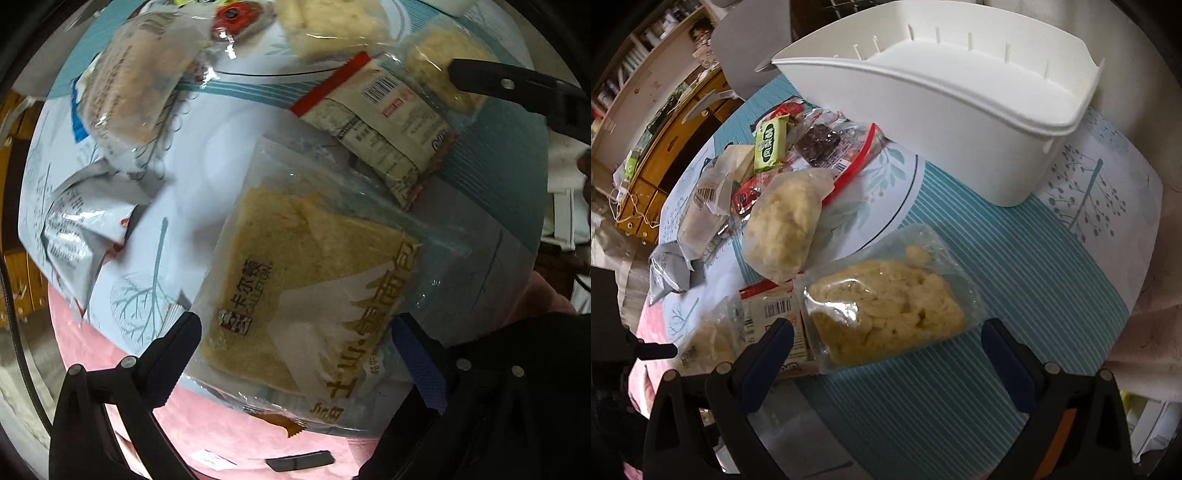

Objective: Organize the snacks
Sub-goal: 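Grasp the large bread bag with the left tool while the right tool grasps a clear pastry bag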

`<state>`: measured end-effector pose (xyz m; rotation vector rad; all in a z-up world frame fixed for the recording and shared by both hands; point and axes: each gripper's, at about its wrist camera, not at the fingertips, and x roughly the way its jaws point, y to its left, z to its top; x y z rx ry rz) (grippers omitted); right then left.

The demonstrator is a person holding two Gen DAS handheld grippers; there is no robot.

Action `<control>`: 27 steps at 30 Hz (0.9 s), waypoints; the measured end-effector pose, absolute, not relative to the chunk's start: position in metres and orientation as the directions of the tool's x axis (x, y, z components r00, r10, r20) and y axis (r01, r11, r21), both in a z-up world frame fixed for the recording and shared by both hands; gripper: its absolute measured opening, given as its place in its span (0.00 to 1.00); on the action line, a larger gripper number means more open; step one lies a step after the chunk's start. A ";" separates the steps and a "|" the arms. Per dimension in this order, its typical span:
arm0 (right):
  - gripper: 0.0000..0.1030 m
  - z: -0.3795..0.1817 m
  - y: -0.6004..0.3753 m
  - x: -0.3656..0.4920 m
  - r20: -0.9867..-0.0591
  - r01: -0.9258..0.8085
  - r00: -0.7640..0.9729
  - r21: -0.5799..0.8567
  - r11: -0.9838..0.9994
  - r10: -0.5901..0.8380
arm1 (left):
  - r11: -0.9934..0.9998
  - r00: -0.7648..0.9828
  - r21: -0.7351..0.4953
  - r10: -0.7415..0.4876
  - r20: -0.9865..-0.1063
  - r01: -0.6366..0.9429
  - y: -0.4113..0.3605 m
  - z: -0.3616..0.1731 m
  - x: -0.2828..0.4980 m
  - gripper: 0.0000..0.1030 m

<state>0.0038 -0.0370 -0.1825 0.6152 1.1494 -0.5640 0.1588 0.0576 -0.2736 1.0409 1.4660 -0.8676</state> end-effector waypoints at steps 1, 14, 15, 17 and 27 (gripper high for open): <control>0.99 -0.184 -0.036 0.004 -0.946 0.690 0.309 0.150 0.708 -0.101 | 0.344 -0.033 0.018 0.143 -0.989 0.939 0.056 -0.275 0.157 1.00; 0.99 -0.199 -0.024 0.012 -0.928 0.663 0.300 0.038 0.748 -0.219 | 0.291 -0.119 -0.083 0.106 -0.987 0.953 0.047 -0.307 0.168 1.00; 0.99 -0.199 -0.023 0.013 -0.926 0.665 0.301 0.032 0.746 -0.228 | 0.289 -0.124 -0.087 0.110 -0.986 0.953 0.045 -0.310 0.169 1.00; 0.99 -0.199 -0.022 0.014 -0.920 0.670 0.308 0.030 0.742 -0.241 | 0.287 -0.131 -0.091 0.125 -0.984 0.954 0.040 -0.313 0.169 1.00; 0.80 -0.194 -0.021 0.006 -0.901 0.642 0.351 0.032 0.766 -0.256 | 0.288 -0.089 -0.059 0.092 -0.992 0.956 0.030 -0.318 0.156 1.00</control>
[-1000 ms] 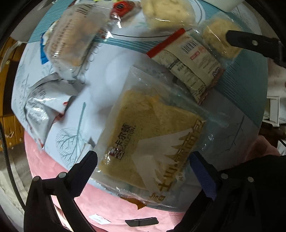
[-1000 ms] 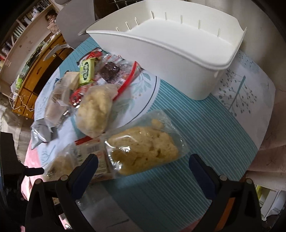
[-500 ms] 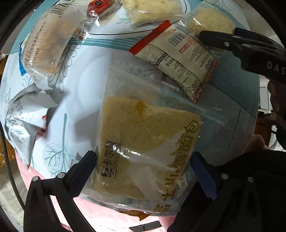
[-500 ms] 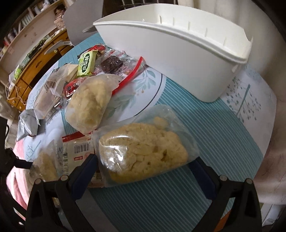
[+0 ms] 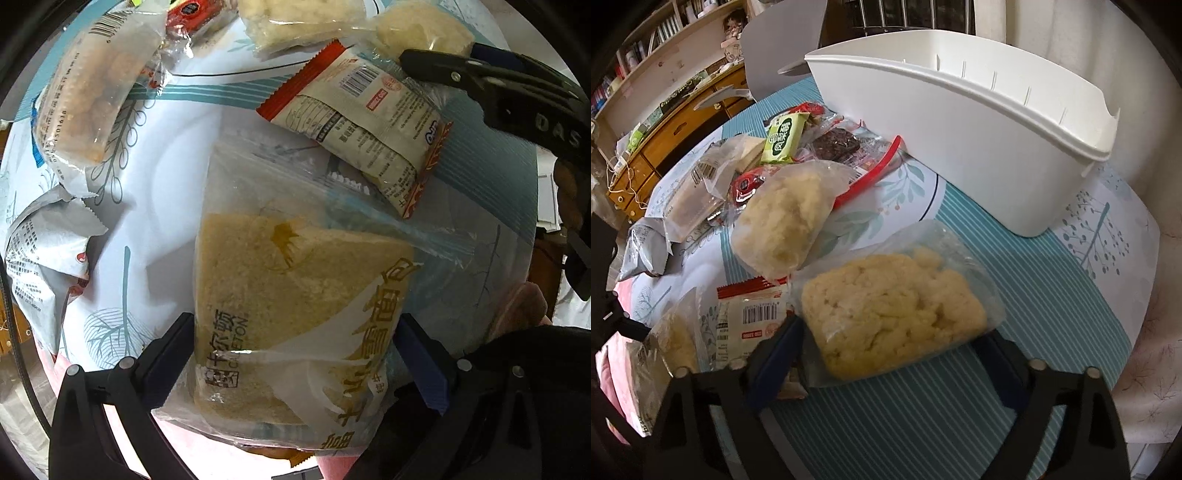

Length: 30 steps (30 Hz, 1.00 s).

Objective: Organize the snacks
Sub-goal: 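Grasp the large bread bag with the left tool while the right tool grasps a clear pastry bag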

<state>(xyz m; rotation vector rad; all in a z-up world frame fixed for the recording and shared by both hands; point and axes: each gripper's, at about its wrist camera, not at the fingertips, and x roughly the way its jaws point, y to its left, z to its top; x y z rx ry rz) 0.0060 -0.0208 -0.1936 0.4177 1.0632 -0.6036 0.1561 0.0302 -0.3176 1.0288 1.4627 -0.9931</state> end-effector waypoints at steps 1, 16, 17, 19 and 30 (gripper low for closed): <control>0.78 -0.193 -0.021 0.006 -0.901 0.641 0.349 0.028 0.767 -0.259 | 0.294 -0.080 -0.052 0.083 -0.993 0.955 0.030 -0.318 0.154 1.00; 0.20 -0.182 -0.029 0.001 -0.905 0.616 0.386 0.108 0.780 -0.180 | 0.415 -0.040 -0.043 -0.015 -0.999 0.909 0.020 -0.313 0.147 0.89; 0.19 -0.181 -0.029 0.000 -0.903 0.610 0.393 0.113 0.784 -0.175 | 0.428 -0.040 -0.046 -0.024 -0.999 0.903 0.021 -0.312 0.148 0.88; 0.17 -0.178 -0.030 -0.001 -0.900 0.599 0.402 0.120 0.792 -0.168 | 0.453 -0.036 -0.047 -0.034 -0.999 0.890 0.023 -0.311 0.147 0.88; 0.04 -0.149 -0.044 -0.017 -0.882 0.557 0.465 0.225 0.800 -0.076 | 0.559 -0.018 -0.052 -0.066 -0.998 0.828 0.031 -0.292 0.151 0.86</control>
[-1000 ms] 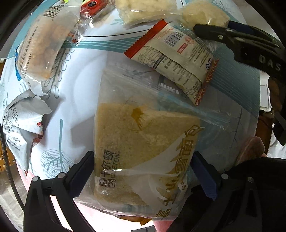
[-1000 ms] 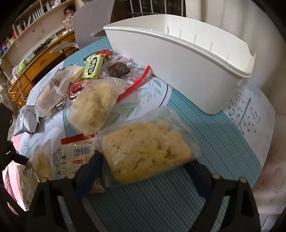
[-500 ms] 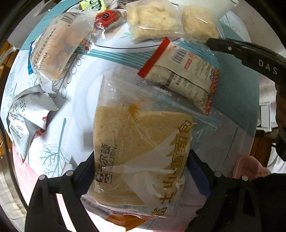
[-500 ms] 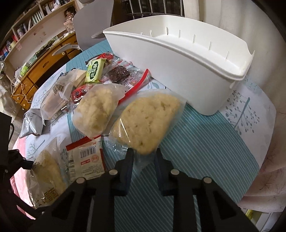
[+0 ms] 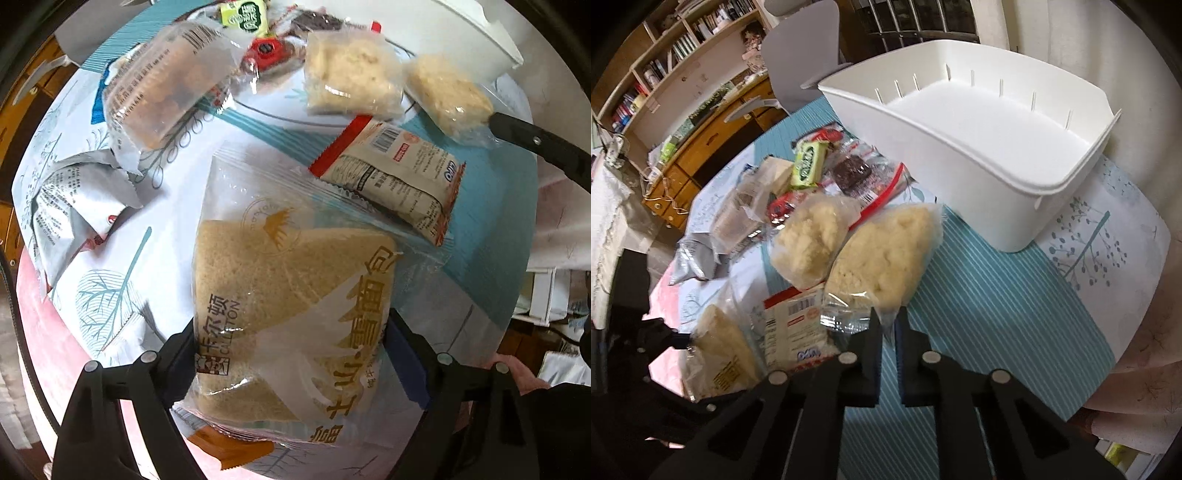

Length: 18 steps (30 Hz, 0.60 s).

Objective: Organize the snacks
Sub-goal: 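Grasp the large bread bag with the left tool while the right tool grasps a clear pastry bag, then carry both bags into the white tray and open both tools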

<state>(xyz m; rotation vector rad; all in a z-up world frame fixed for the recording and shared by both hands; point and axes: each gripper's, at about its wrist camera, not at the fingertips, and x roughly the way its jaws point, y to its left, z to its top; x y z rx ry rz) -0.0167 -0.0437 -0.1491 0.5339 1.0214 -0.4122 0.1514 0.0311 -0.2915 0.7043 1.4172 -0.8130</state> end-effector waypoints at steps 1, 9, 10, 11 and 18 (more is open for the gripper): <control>0.03 -0.145 -0.045 -0.019 -0.879 0.554 0.471 0.230 0.800 -0.074 | 0.566 -0.013 -0.049 -0.068 -0.998 0.823 0.031 -0.288 0.151 0.86; 0.02 -0.116 -0.053 -0.028 -0.857 0.548 0.512 0.283 0.788 -0.048 | 0.655 0.011 -0.066 -0.113 -0.994 0.753 0.052 -0.258 0.166 0.86; 0.02 -0.112 -0.054 -0.028 -0.854 0.543 0.518 0.288 0.789 -0.044 | 0.666 0.017 -0.063 -0.114 -0.993 0.743 0.053 -0.253 0.168 0.86; 0.02 -0.109 -0.055 -0.029 -0.852 0.538 0.522 0.293 0.791 -0.039 | 0.679 0.024 -0.059 -0.113 -0.993 0.731 0.054 -0.249 0.169 0.86; 0.02 -0.086 -0.069 -0.034 -0.838 0.474 0.545 0.325 0.819 0.017 | 0.764 0.063 -0.068 -0.140 -0.988 0.641 0.062 -0.210 0.169 0.86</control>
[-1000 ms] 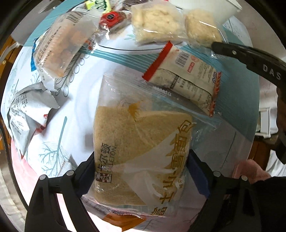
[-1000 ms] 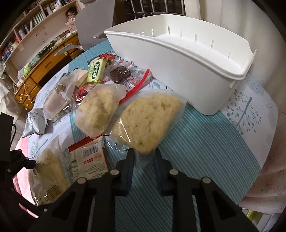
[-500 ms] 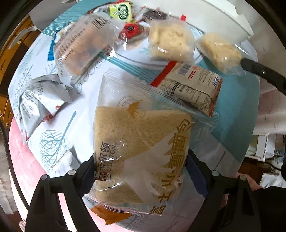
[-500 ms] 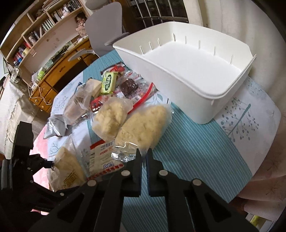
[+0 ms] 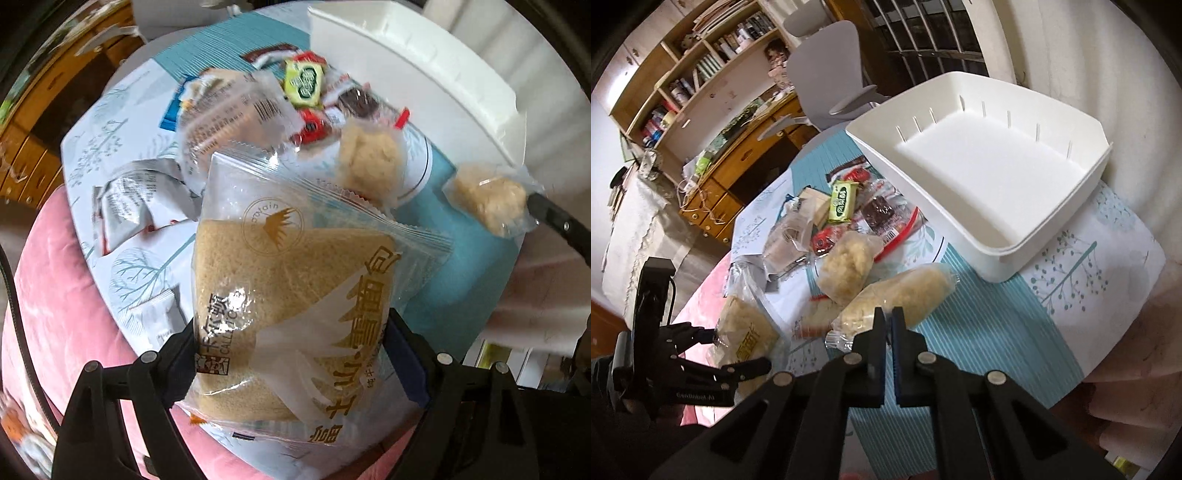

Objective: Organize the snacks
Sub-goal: 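Carry both bags into the white tray and open both tools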

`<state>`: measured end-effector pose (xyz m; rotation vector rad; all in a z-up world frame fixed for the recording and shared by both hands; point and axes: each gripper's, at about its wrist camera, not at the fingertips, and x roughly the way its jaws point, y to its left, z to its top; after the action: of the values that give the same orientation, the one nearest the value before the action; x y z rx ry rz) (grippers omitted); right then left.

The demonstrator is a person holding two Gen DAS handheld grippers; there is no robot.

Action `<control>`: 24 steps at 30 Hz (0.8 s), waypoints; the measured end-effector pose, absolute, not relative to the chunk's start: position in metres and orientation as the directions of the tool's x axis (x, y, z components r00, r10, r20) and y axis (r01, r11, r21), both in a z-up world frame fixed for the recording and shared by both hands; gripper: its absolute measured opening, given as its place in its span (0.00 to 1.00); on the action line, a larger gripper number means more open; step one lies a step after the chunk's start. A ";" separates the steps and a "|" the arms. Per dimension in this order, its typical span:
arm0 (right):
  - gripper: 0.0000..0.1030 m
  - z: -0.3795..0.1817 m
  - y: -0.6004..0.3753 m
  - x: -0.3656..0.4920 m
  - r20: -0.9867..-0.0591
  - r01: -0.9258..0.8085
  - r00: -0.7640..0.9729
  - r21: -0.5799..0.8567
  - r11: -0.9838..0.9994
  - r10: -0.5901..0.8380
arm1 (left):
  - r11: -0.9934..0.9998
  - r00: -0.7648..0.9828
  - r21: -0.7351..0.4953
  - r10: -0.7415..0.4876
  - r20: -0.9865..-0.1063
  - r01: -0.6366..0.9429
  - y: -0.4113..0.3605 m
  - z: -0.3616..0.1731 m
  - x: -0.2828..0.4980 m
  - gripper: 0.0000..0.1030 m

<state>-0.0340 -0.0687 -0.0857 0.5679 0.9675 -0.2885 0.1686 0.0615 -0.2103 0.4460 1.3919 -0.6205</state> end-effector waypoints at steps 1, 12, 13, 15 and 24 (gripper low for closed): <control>0.02 -0.082 -0.070 -0.034 -0.836 0.461 0.548 0.325 0.826 0.024 | 0.778 0.074 -0.071 -0.149 -0.986 0.624 0.063 -0.203 0.168 0.86; 0.02 -0.022 -0.098 -0.025 -0.781 0.211 0.609 0.327 0.921 0.138 | 0.885 0.105 -0.183 -0.250 -0.963 0.429 0.026 -0.129 0.153 0.86; 0.02 -0.018 -0.099 -0.024 -0.775 0.191 0.615 0.324 0.927 0.144 | 0.888 0.115 -0.192 -0.262 -0.958 0.418 0.022 -0.124 0.153 0.86; 0.02 -0.006 -0.106 -0.022 -0.757 0.138 0.633 0.319 0.938 0.164 | 0.894 0.150 -0.199 -0.278 -0.949 0.401 0.010 -0.110 0.151 0.86; 0.02 0.023 -0.144 -0.020 -0.726 -0.012 0.661 0.241 0.970 0.189 | 0.892 0.238 -0.246 -0.351 -0.905 0.380 -0.056 -0.077 0.145 0.87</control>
<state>-0.0196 -0.1438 0.0229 0.2236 0.8426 0.1145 0.1446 -0.0556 -0.0773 0.0273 1.2321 -0.5013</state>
